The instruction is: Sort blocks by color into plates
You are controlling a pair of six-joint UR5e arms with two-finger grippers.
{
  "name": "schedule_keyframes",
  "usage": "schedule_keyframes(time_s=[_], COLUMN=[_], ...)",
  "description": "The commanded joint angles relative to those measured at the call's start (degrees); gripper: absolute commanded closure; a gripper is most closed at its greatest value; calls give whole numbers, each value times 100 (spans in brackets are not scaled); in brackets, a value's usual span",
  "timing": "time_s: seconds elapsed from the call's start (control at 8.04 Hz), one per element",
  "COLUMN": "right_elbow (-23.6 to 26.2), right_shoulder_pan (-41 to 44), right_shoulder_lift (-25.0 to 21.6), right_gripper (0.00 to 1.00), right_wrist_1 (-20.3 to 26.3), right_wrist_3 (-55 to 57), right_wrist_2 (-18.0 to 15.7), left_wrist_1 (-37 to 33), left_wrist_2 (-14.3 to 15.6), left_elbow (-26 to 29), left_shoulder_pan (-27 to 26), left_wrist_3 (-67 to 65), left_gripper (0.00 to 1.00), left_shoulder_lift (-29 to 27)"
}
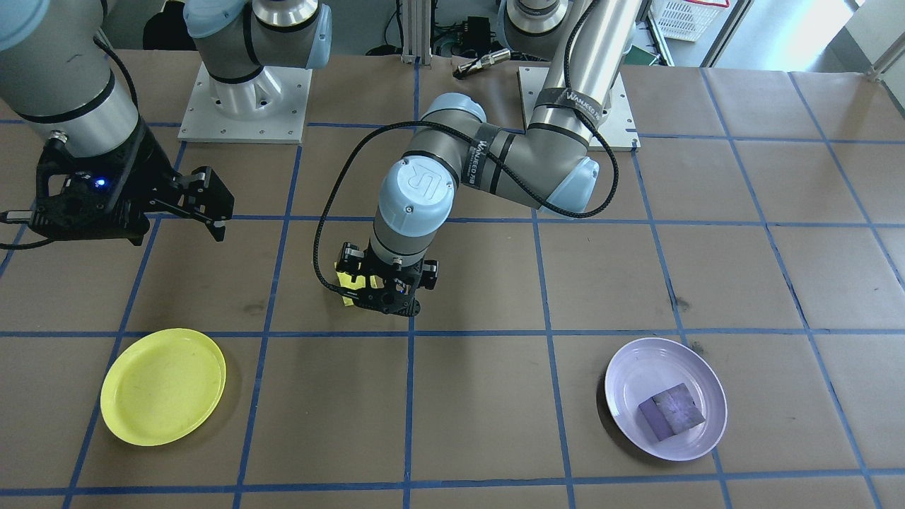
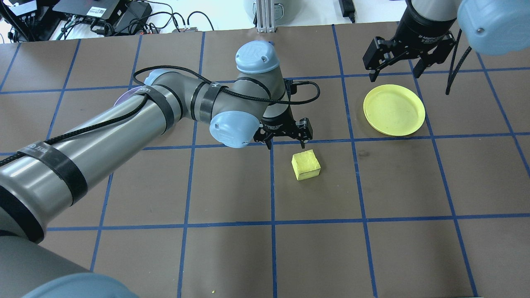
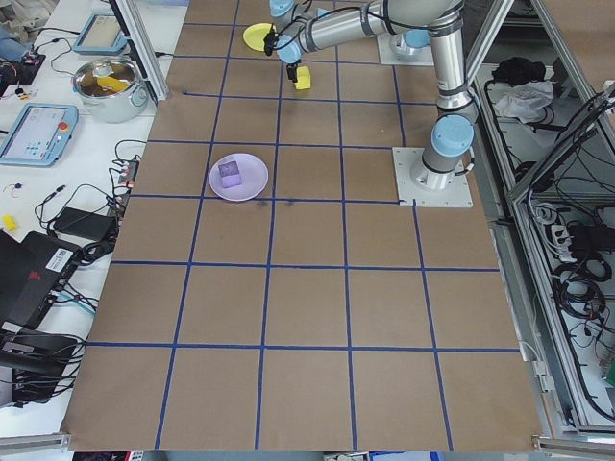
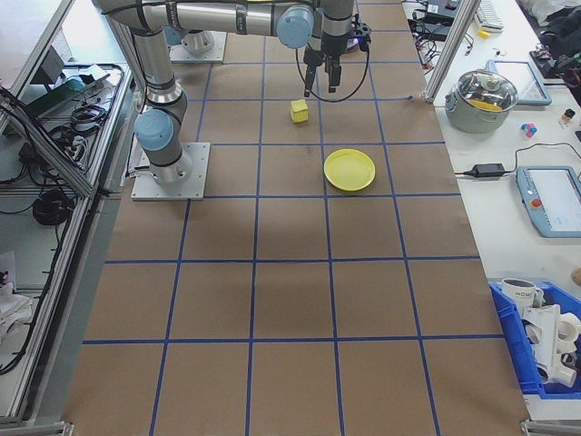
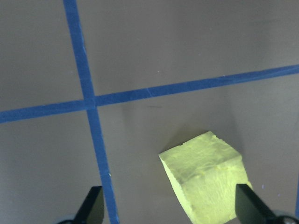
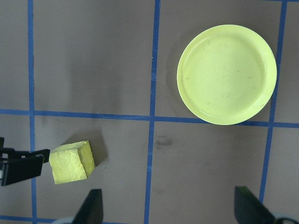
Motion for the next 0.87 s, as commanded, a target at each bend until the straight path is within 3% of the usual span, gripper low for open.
schedule_keyframes(time_s=[0.0, 0.5, 0.75], right_elbow=[133, 379, 633], right_shoulder_pan=[17, 639, 895], right_shoulder_lift=[-80, -36, 69], right_gripper=[0, 0, 0], right_wrist_1=[63, 29, -68], right_wrist_3=[-137, -295, -322], right_wrist_2=[99, 108, 108], left_wrist_1=[-44, -246, -290], left_wrist_2=[42, 33, 611], left_elbow=[-5, 39, 152], left_shoulder_pan=[525, 1580, 1643], left_wrist_3=[889, 1280, 1358], left_gripper=[0, 0, 0], left_shoulder_lift=[188, 418, 426])
